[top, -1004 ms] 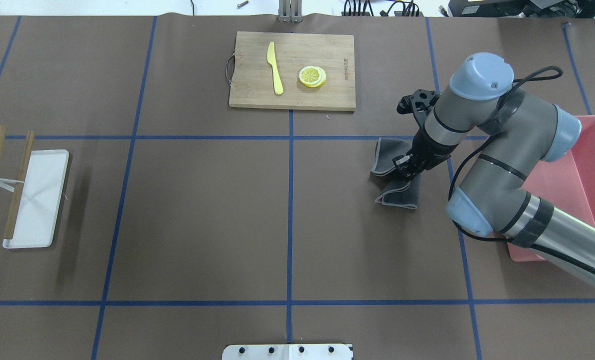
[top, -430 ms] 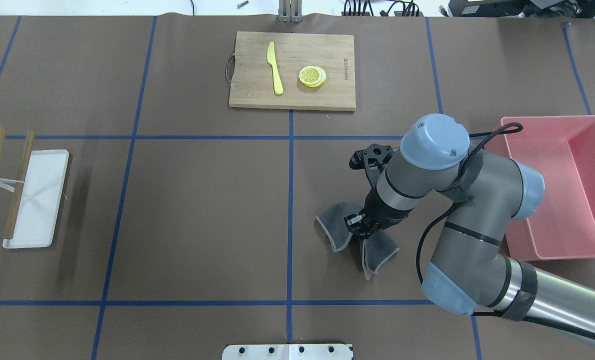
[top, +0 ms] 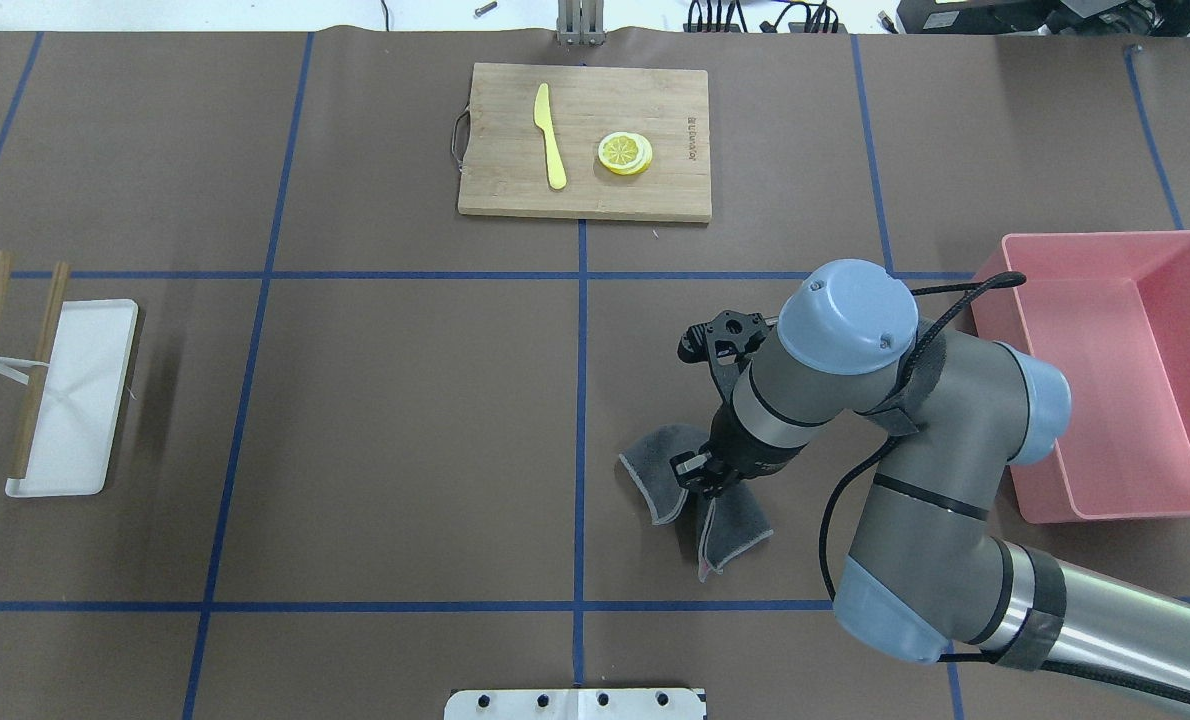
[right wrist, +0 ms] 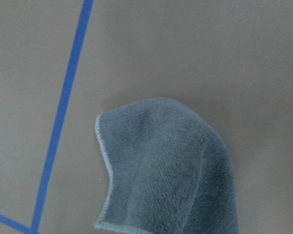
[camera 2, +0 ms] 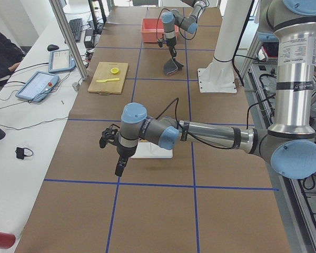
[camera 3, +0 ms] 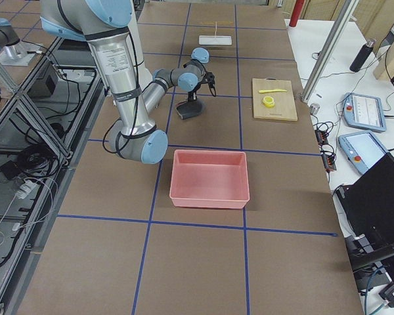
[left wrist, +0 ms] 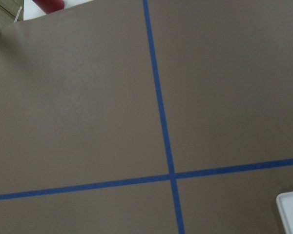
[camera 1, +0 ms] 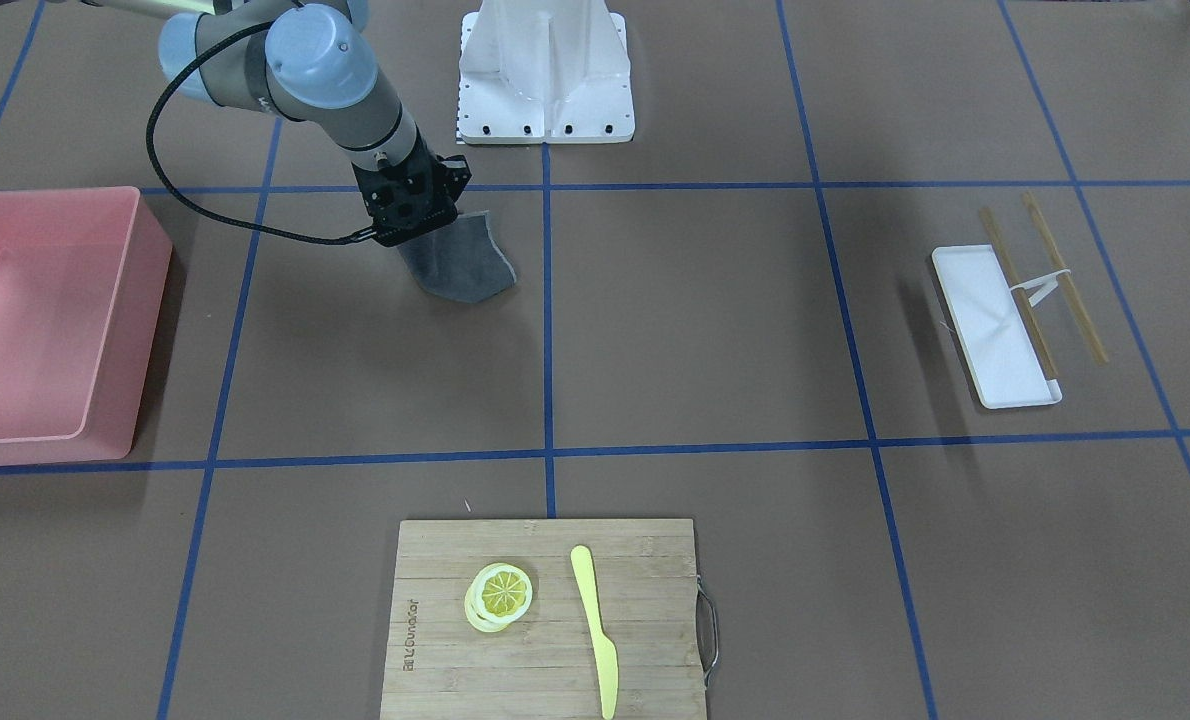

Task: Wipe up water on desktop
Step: 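Wipe the towel toward the robot and back again with the right gripper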

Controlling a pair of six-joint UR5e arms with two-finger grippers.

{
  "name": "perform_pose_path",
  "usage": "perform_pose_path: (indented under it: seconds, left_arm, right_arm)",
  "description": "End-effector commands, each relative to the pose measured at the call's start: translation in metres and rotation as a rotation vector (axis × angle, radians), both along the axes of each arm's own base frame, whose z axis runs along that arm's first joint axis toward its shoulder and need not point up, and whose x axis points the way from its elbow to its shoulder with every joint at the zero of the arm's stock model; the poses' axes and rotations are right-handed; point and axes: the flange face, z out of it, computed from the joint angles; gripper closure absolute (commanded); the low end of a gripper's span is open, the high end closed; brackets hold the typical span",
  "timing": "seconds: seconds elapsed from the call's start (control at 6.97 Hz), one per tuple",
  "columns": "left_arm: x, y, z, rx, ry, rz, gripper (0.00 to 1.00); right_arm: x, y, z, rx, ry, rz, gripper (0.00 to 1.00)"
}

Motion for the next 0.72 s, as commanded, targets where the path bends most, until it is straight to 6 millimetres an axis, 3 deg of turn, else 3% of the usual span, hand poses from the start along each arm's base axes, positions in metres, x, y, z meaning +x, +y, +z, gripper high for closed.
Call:
perform_pose_path:
  seconds: [0.0,0.57]
  left_arm:
    - [0.001,0.001,-0.003,-0.014,0.054,0.003,0.02]
    - [0.001,-0.003,-0.009,-0.031,0.072,-0.035,0.02]
  right_arm:
    - [0.016,-0.060,0.049,0.034,0.079,0.028,1.00]
    - [0.075,-0.147,0.114,0.032,0.161,0.075,1.00]
